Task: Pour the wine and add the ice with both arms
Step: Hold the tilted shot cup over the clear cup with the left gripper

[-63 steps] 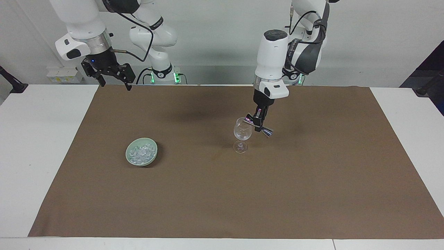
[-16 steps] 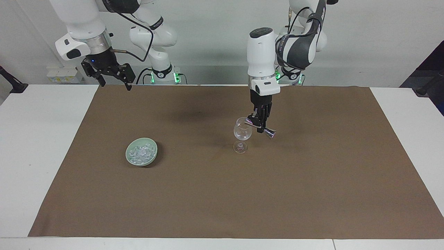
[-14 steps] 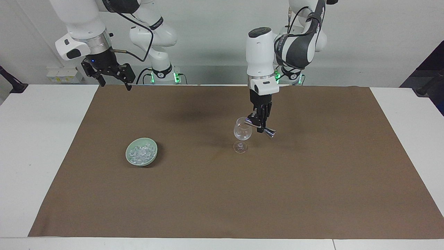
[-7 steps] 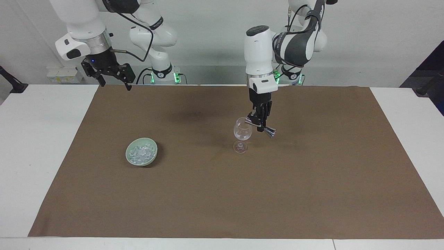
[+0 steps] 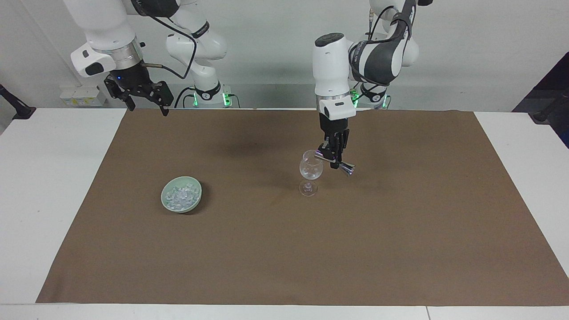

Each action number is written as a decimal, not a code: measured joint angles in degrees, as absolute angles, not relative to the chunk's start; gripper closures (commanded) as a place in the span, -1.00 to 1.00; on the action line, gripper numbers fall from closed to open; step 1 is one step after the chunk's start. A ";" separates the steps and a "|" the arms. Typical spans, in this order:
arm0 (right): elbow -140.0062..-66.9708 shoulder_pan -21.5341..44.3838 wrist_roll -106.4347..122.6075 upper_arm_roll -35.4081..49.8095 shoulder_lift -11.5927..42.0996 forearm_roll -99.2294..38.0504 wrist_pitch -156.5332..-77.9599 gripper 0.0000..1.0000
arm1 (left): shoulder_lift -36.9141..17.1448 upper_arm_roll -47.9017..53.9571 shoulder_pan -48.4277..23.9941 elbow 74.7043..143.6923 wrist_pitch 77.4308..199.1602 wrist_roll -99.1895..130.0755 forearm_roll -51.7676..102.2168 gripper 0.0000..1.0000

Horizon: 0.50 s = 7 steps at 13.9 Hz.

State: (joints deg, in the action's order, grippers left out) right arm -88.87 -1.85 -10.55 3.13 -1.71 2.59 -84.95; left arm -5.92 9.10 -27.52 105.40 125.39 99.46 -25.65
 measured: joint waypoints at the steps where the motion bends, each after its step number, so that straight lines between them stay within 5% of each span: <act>1: -88.87 -1.85 -10.55 3.13 -1.71 2.59 -84.95 -1.00 | -5.92 9.10 -27.53 105.39 125.37 99.46 -25.67 1.00; 7: -88.87 -1.85 -10.55 3.13 -1.71 2.59 -84.95 -1.00 | -5.92 9.11 -28.19 105.38 125.24 99.46 -25.69 1.00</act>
State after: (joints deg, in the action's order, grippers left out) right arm -88.87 -1.85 -10.55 3.13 -1.71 2.59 -84.95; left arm -5.92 9.11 -28.19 105.38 125.24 99.46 -25.69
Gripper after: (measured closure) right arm 0.000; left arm 0.784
